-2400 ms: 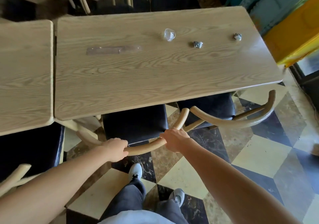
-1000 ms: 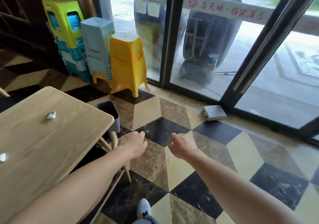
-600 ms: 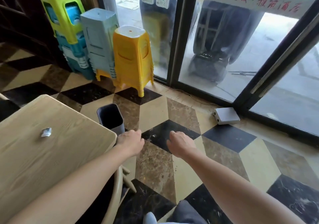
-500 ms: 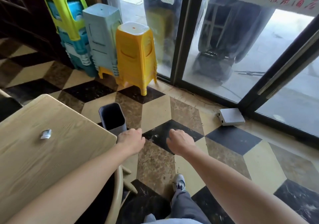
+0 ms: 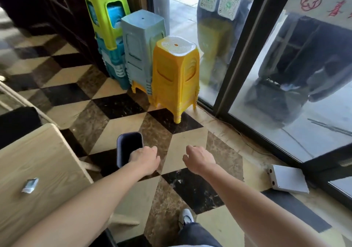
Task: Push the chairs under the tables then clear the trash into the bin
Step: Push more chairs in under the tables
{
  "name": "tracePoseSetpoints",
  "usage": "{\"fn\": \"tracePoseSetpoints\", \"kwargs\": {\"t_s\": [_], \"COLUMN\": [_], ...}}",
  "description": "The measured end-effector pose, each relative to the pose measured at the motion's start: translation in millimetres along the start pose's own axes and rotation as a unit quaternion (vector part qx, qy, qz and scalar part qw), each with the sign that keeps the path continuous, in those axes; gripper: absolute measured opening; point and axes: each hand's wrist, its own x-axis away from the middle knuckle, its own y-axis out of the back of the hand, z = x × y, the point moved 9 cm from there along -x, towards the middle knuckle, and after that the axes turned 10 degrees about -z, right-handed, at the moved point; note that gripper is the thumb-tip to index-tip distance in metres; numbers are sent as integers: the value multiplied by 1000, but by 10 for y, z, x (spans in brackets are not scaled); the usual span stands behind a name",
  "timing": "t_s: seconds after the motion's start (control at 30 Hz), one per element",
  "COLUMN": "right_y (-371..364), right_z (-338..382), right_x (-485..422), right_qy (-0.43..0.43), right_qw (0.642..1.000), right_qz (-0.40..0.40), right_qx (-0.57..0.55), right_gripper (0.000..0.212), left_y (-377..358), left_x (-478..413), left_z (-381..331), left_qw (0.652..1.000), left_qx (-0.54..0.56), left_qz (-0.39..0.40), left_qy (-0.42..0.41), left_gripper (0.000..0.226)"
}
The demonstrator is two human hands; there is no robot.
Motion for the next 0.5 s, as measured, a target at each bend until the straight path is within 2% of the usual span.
{"fn": "tracePoseSetpoints", "kwargs": {"t_s": [0.2,0.5], "right_y": [328,554], "right_z": [-163,374], "right_x": [-1035,-2222], "right_qy": [19,95], "right_qw": [1000,995], "right_qz": [5,4], "right_qx": [13,38], "right_gripper": [25,18], "left_y": [316,592], "left_x": [-821,-1760], "left_z": [-12,493], "left_qw": [998,994], "left_qx": [23,36], "left_qz": [-29,-46], "left_qy": [40,88], "left_gripper": [29,27]}}
